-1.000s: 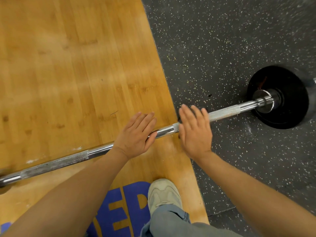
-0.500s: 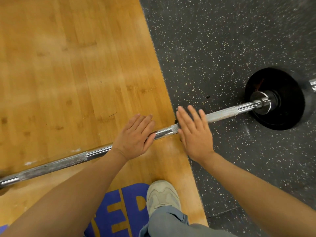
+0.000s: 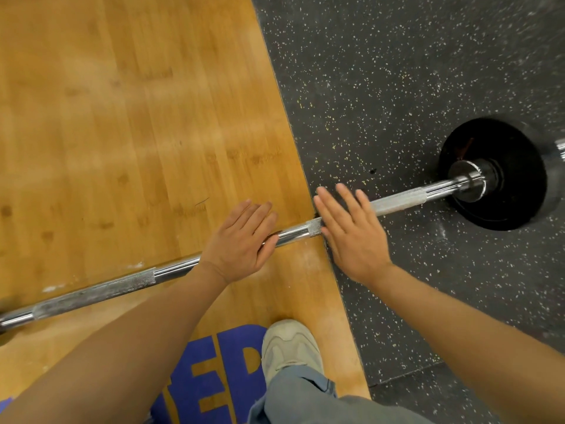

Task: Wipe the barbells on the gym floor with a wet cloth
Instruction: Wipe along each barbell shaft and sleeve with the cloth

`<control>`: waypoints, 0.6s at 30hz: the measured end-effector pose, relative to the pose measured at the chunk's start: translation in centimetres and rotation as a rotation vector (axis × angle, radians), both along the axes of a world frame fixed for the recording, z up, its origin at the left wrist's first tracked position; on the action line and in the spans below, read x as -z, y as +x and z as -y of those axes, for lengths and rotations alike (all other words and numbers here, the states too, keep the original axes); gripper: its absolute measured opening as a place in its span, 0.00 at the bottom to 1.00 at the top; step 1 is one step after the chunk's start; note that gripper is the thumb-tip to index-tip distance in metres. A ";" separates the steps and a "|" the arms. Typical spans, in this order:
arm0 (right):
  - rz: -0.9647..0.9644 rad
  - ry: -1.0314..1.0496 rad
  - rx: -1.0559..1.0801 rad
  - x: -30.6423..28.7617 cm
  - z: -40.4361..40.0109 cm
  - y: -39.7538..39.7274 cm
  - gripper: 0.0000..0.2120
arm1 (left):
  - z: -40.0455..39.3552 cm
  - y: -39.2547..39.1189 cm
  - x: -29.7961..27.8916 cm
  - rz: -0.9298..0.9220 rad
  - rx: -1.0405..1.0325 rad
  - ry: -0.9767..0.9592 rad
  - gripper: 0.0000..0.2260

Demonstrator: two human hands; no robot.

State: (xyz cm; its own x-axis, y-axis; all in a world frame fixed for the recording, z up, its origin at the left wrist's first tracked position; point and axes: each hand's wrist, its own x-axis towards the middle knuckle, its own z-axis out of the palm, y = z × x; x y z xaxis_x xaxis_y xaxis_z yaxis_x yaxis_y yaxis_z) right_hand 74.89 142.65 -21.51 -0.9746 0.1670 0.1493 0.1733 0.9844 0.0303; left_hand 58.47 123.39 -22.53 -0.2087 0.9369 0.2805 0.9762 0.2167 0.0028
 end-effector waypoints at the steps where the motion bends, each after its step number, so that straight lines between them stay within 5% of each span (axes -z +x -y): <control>1: 0.004 0.000 -0.038 0.1 0.5 -0.5 0.23 | 0.0 0.0 0.0 0.007 0.002 -0.003 0.20; 7: 0.141 0.065 -0.435 -0.7 -6.2 1.2 0.24 | 0.1 -0.1 -0.2 0.019 -0.001 0.003 0.21; 11: 0.147 0.070 -0.402 -1.4 -10.2 2.9 0.22 | 0.1 0.0 0.0 0.016 0.000 -0.002 0.20; 18: 0.021 0.023 -0.342 -0.1 -4.2 -1.5 0.23 | -0.1 -0.4 -0.1 0.009 0.013 -0.003 0.20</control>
